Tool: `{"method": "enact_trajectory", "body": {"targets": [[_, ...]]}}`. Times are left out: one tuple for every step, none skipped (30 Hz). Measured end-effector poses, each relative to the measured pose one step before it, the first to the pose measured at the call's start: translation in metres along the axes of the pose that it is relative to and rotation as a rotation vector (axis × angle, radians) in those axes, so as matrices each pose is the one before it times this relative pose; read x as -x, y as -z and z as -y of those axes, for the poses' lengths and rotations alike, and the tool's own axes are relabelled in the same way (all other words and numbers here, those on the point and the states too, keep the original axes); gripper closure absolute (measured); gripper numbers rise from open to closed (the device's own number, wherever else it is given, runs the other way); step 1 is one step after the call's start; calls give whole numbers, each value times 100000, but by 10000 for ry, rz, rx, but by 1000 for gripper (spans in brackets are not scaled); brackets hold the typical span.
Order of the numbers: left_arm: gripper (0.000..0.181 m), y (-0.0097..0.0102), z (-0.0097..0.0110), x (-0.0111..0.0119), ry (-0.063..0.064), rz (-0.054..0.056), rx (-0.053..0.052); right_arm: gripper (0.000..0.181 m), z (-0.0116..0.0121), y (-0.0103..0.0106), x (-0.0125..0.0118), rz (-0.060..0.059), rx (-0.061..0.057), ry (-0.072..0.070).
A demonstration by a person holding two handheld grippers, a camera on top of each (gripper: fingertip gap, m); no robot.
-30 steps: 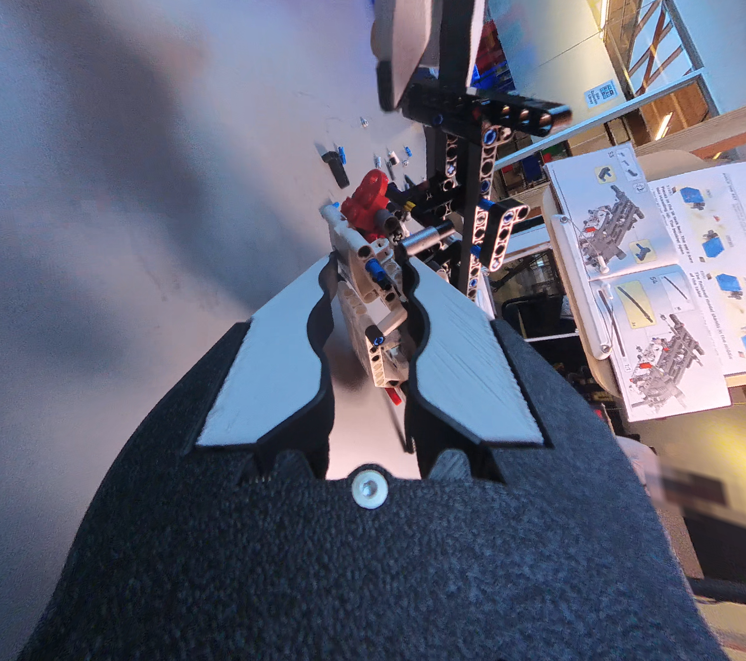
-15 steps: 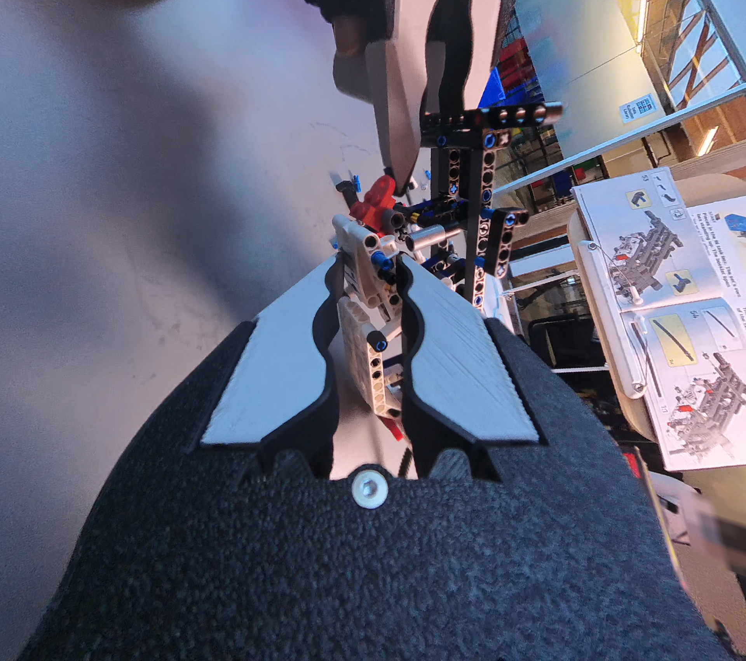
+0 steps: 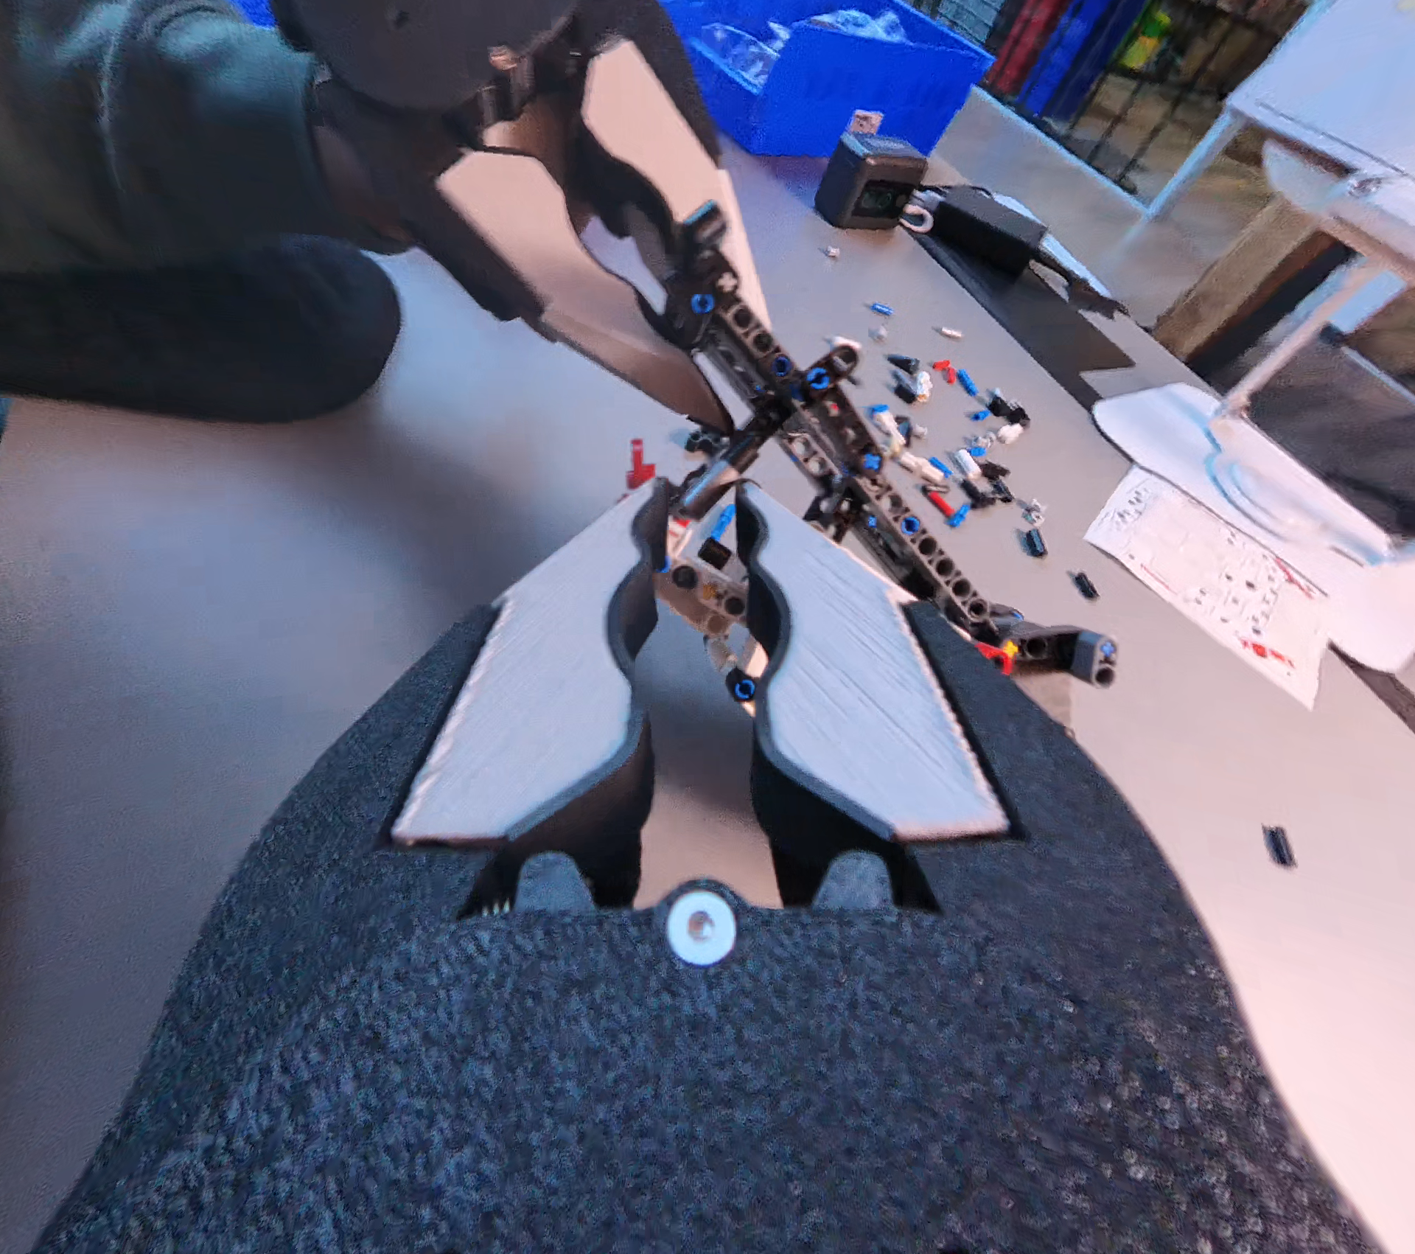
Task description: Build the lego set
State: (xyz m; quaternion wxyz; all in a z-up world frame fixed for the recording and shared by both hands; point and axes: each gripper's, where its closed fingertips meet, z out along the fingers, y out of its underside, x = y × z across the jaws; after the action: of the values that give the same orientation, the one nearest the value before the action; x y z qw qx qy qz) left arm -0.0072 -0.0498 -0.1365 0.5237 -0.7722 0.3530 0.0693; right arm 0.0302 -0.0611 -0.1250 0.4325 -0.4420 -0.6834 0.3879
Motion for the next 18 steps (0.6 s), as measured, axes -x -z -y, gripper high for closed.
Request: {"method": "enact_trajectory", "body": {"targets": [[166,-87,81,-32,-37,87,4,165,-294,-198,-267,-187,277,-251],[166,-69,-77,61,-74,120,89,167,-232,-160,61,39,227,-379],[166,-11,-33,60,-109,123,47,168,-132,-94,47,25,127,-489],[166,7,-31,-2,-85,96,55,169,-41,-40,-47,-45,41,-345],[166,-22,-61,-52,-95,76,57,170,-7,13,-69,-80,-22,-222],[166,-21,-29,-38,-99,85,29,170,-2,13,-65,-103,-58,-204],[166,-22,-34,-42,-125,85,27,171,-67,-25,-1,-74,-33,-240],[166,-2,-23,-41,-137,77,19,171,-36,-12,13,-74,-71,-213],[166,8,22,-51,-63,42,-2,172,-44,6,10,-79,-77,-162],[166,3,47,-45,-48,38,-13,172,20,48,11,-62,-99,-144],[166,1,50,-39,-71,54,0,172,53,60,-7,-35,-103,-140],[166,-11,36,-57,-74,48,18,173,88,71,-11,0,-108,-139],[166,-16,42,-38,-66,41,18,173,46,52,-5,16,-73,-78],[166,-13,6,-18,-29,20,16,173,-3,13,-39,-3,-37,-46],[166,1,11,-4,-23,7,1,173,-13,8,-13,6,-18,6],[166,12,20,11,-23,24,-8,173,25,20,-5,8,-18,13],[166,6,44,-47,40,-19,5,173,96,40,-22,8,-66,29],[166,-24,27,-123,11,-50,14,173,154,55,45,69,-100,0]]}}
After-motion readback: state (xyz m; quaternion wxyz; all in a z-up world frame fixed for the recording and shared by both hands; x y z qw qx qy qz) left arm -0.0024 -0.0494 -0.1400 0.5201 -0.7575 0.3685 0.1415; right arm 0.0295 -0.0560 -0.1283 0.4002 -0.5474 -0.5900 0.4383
